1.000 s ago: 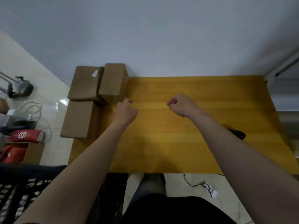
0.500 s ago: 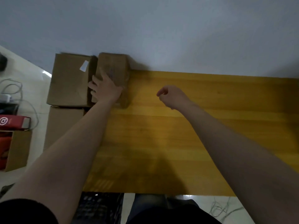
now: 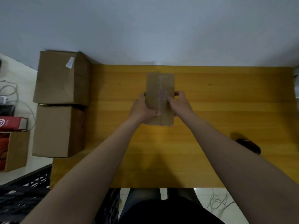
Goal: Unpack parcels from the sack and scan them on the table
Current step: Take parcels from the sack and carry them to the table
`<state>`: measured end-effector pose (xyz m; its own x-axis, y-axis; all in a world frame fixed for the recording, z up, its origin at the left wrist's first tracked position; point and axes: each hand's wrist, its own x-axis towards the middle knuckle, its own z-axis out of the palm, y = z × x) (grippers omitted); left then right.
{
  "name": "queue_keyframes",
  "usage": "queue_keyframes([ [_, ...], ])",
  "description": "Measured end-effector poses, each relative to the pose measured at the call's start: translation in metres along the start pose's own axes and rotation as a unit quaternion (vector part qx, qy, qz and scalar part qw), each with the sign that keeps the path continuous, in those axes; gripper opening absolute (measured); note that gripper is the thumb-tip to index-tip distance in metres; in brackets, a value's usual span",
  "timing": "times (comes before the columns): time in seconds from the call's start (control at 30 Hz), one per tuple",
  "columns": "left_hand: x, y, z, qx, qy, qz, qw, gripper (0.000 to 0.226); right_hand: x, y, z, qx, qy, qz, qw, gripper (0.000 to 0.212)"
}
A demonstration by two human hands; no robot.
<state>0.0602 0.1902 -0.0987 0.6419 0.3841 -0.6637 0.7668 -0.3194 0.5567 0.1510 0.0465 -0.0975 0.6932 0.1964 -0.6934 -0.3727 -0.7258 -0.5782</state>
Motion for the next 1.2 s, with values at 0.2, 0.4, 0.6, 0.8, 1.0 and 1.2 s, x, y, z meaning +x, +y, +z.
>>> queue_keyframes([
  [0.2, -0.036, 0.017, 0.039, 0.034, -0.055, 0.028, 0.998, 0.08, -0.021, 0.076, -0.042, 0.105, 0.058, 0.048, 0.992, 0.024],
  [0.4, -0.058, 0.044, 0.099, -0.037, -0.029, 0.093, 0.995, 0.07, -0.028, 0.127, -0.093, 0.069, 0.153, 0.017, 0.986, 0.024],
  [0.6, -0.067, 0.045, 0.151, -0.032, -0.011, -0.025, 0.999, 0.11, -0.042, 0.172, -0.124, 0.072, 0.095, 0.025, 0.993, 0.029],
  [0.8, -0.079, 0.044, 0.181, -0.115, -0.008, -0.028, 0.993, 0.08, -0.053, 0.209, -0.144, 0.08, 0.077, 0.025, 0.994, 0.028],
  [1.0, -0.09, 0.042, 0.184, -0.09, -0.037, -0.091, 0.991, 0.064, -0.057, 0.194, -0.134, 0.047, 0.045, 0.017, 0.998, 0.04],
  [1.2, -0.087, 0.04, 0.158, -0.162, -0.103, -0.147, 0.97, 0.031, -0.056, 0.181, -0.135, 0.086, -0.036, 0.078, 0.993, 0.032],
])
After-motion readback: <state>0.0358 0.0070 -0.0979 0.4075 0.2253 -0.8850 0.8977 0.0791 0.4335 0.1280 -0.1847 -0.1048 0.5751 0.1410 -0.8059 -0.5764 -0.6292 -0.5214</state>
